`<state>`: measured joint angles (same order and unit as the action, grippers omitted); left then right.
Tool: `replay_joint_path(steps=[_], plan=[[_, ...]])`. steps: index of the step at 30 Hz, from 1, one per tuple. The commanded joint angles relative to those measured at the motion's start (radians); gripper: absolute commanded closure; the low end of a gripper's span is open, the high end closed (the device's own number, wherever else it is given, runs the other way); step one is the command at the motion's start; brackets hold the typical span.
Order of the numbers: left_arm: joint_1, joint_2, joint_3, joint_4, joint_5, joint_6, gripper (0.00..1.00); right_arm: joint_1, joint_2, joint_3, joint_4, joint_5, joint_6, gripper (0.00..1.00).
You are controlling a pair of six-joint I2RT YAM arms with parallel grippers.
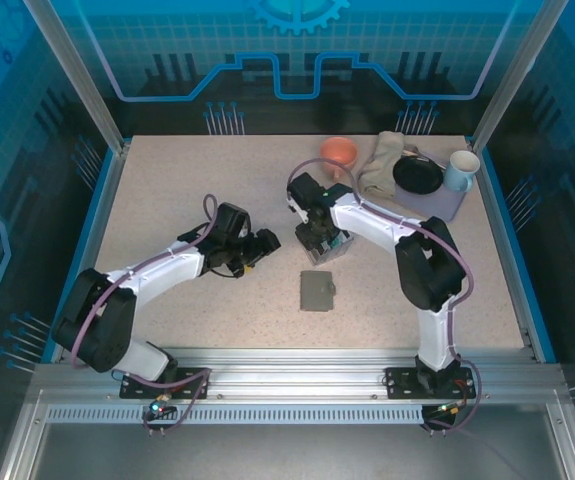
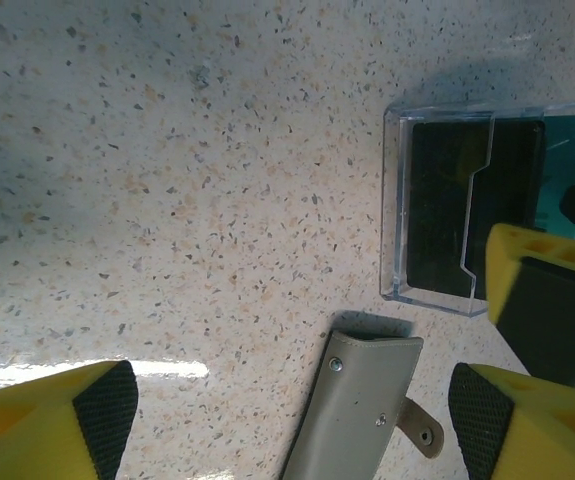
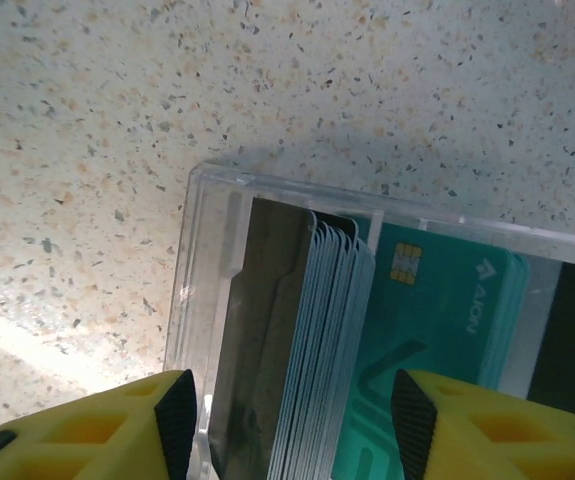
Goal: Put the credit cards into the card holder
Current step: Pick up the credit card from the storage box.
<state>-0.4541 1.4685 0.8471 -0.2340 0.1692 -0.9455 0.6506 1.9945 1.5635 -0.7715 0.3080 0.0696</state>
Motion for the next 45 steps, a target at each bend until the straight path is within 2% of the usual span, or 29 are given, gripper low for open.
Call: replay_joint_path(steps=[1,9,13,21,23,31,34,36,45], plan=[[0.006,-0.028,-0.019,-0.007,-0.021,-0.020,0.15,0.028,0.036,0.052,-0.046,0.079,-0.016,0.43],[0.008,-0.043,-0.025,-0.016,-0.028,-0.016,0.15,0.055,0.080,0.066,-0.059,0.177,-0.016,0.45],[0.009,-0.044,-0.024,-0.025,-0.031,-0.012,0.15,0.056,0.069,0.068,-0.064,0.206,-0.022,0.51],[0.008,-0.038,-0.019,-0.026,-0.029,-0.012,0.15,0.056,0.038,0.059,-0.059,0.205,-0.021,0.61],[0.008,-0.037,-0.020,-0.027,-0.026,-0.012,0.15,0.056,0.034,0.057,-0.061,0.200,-0.019,0.68],[0.008,-0.033,-0.022,-0.022,-0.019,-0.014,0.15,0.056,0.027,0.042,-0.056,0.208,-0.021,0.71],[0.008,-0.030,-0.021,-0.024,-0.017,-0.015,0.15,0.057,0.030,0.042,-0.058,0.209,-0.022,0.77],[0.008,-0.028,-0.021,-0.024,-0.017,-0.016,0.15,0.056,0.029,0.041,-0.060,0.202,-0.022,0.84],[0.008,-0.027,-0.017,-0.028,-0.014,-0.012,0.15,0.058,-0.017,0.045,-0.081,0.153,-0.004,0.92]])
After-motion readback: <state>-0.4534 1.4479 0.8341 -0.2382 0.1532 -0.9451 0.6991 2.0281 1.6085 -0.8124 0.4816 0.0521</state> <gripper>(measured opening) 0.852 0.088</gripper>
